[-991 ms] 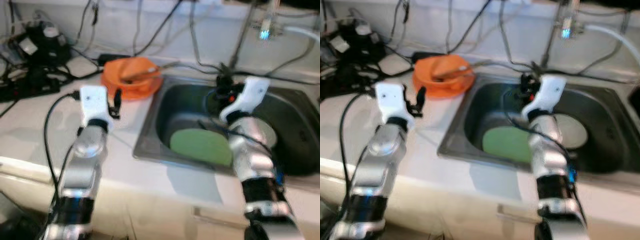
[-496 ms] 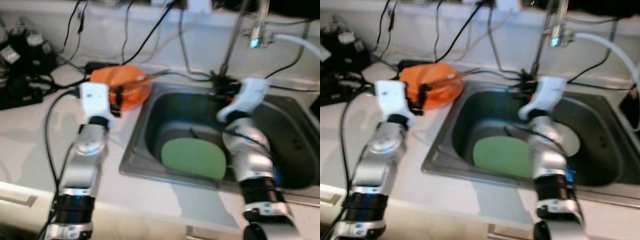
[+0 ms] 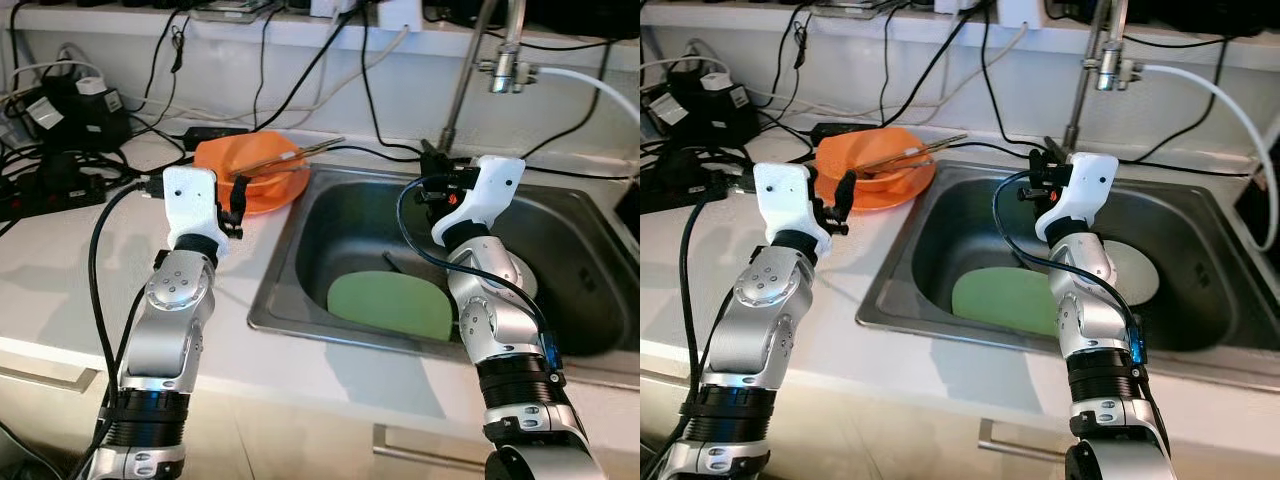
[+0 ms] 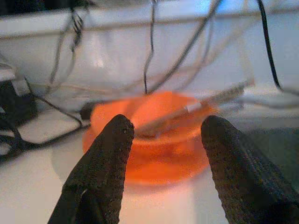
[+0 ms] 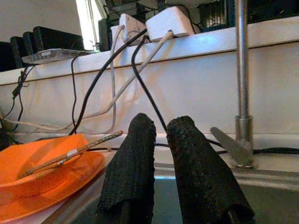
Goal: Kitchen organization
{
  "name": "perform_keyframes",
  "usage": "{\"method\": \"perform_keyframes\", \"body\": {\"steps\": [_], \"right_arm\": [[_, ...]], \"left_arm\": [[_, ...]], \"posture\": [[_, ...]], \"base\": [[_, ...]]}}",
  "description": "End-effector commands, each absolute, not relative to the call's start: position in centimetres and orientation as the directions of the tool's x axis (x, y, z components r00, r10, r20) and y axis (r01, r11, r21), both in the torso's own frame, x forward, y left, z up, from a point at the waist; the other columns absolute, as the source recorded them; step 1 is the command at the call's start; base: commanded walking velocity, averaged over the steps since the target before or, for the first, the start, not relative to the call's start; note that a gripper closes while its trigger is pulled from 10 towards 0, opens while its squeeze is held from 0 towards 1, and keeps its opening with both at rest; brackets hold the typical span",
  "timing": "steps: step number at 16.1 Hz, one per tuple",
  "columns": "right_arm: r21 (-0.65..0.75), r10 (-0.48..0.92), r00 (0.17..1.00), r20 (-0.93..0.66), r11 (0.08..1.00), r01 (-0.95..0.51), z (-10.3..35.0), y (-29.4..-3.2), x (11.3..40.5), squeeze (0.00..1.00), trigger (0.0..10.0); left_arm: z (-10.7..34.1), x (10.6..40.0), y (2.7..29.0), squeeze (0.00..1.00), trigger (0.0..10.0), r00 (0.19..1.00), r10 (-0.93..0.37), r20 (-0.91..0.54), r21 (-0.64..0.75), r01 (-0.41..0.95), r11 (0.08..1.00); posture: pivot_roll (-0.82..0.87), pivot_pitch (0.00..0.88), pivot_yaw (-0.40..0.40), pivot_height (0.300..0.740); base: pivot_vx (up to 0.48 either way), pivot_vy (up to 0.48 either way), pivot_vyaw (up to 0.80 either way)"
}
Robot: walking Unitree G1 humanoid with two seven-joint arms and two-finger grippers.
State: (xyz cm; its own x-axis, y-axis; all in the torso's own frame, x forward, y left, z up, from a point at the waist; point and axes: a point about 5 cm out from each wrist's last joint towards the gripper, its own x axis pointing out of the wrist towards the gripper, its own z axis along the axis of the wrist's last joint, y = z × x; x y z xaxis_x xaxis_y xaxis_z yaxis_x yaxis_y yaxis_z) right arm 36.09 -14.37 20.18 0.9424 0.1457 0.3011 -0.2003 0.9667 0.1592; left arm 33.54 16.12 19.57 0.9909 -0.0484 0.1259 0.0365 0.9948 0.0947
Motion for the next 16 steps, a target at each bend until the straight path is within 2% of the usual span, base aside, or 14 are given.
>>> {"method": "perform_keyframes", "body": {"steps": [1,4,11,16], "right_arm": [[0.158,0.147,0.944,0.297,0.967,-0.201,20.2,-14.4,36.1,0.00,10.0],[0.158,0.148,0.943,0.299,0.967,-0.202,20.3,-14.4,36.1,0.00,10.0],[0.156,0.138,0.945,0.296,0.969,-0.191,20.2,-14.7,36.1,0.00,10.0],[0.154,0.131,0.945,0.299,0.971,-0.183,20.3,-14.9,36.1,0.00,10.0]], "left_arm": [[19.0,34.1,16.3,0.00,10.0,0.996,-0.061,0.059,0.115,0.054,0.992],[18.2,35.2,17.7,0.00,10.0,0.997,-0.025,-0.072,0.133,0.034,0.991],[18.5,37.8,18.3,0.00,10.0,0.981,-0.066,-0.183,0.195,0.102,0.976],[19.5,39.6,18.9,0.00,10.0,0.972,-0.069,-0.226,0.188,0.113,0.976]], "posture": [[0.09,0.011,0.012,0.740],[0.09,0.011,0.013,0.740],[0.09,0.032,0.010,0.740],[0.08,0.031,0.013,0.740]], "base": [[0.000,0.000,0.00],[0.000,0.000,0.00],[0.000,0.000,0.00],[0.000,0.000,0.00]]}}
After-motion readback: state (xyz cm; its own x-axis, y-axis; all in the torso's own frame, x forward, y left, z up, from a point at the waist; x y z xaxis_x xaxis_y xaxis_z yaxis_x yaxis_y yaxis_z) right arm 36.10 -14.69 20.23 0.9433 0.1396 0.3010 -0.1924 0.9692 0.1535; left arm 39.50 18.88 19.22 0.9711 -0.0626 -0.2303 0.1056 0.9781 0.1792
